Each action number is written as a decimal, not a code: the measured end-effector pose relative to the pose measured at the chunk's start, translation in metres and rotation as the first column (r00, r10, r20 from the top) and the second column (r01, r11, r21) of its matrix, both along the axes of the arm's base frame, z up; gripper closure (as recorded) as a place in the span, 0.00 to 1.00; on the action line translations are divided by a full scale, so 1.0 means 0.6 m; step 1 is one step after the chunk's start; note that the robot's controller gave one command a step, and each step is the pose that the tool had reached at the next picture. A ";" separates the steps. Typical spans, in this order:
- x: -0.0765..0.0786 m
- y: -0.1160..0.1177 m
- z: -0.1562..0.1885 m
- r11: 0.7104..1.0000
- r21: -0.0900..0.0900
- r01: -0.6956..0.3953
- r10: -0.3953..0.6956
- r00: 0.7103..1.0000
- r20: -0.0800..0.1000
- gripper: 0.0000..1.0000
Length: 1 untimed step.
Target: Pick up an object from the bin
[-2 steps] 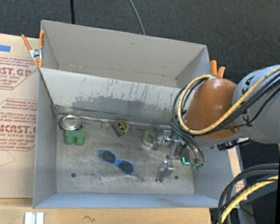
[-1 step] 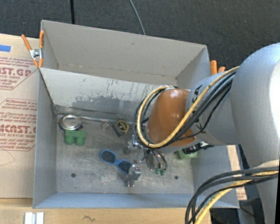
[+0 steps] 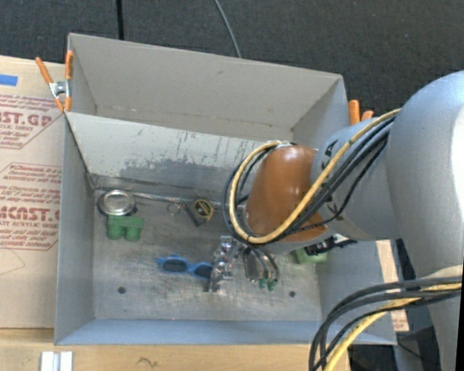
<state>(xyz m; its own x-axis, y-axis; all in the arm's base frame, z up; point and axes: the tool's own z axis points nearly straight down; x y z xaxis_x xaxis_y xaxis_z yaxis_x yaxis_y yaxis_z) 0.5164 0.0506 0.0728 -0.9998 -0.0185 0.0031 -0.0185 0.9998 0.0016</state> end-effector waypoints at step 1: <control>-0.010 0.023 0.002 0.984 -0.006 -0.180 0.180 0.984 0.016 1.00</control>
Offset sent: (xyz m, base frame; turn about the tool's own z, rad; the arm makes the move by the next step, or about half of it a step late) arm -0.0104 0.0163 -0.0028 -0.1835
